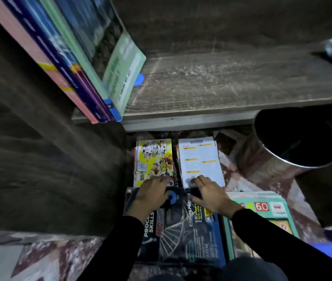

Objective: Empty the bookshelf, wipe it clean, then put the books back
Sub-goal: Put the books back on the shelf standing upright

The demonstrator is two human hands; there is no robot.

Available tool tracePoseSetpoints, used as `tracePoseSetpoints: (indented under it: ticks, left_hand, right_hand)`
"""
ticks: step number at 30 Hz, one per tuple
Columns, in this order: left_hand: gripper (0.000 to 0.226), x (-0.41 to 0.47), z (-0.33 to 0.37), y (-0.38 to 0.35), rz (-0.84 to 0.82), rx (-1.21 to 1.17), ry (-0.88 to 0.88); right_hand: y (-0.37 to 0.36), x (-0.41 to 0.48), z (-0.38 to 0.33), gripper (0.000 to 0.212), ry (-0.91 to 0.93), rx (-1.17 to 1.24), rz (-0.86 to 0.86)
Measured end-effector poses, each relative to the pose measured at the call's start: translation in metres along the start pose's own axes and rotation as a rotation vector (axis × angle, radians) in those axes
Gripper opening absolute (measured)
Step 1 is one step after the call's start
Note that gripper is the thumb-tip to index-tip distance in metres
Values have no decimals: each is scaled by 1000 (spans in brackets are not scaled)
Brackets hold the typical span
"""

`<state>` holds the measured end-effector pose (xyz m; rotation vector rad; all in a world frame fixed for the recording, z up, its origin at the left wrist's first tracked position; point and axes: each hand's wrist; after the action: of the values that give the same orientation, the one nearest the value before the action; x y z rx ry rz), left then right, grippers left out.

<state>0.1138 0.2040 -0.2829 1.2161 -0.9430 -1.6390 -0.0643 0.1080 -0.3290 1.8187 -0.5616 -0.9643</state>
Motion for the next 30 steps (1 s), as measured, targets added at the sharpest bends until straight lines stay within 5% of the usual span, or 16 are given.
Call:
tracePoseSetpoints:
  ticks: [10, 20, 30]
  left_hand:
    - [85, 33, -14, -62, -193, 31, 33]
    - [88, 39, -14, -71, -169, -71, 59]
    - [88, 50, -11, -62, -339, 16, 59]
  right_hand:
    - [-32, 16, 0, 90, -35, -232, -82]
    - [-26, 25, -5, 96, -100, -141, -155]
    - [-26, 28, -7, 103, -194, -59, -305]
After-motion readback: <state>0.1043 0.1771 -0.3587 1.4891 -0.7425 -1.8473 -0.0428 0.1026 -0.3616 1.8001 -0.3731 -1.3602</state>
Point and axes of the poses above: each hand's wrist, its own x-axis towards the middle knuckle, its own y-axis out of the back of the hand, z = x × y, and after that the axes turned 15 degrees about -y, right-handed
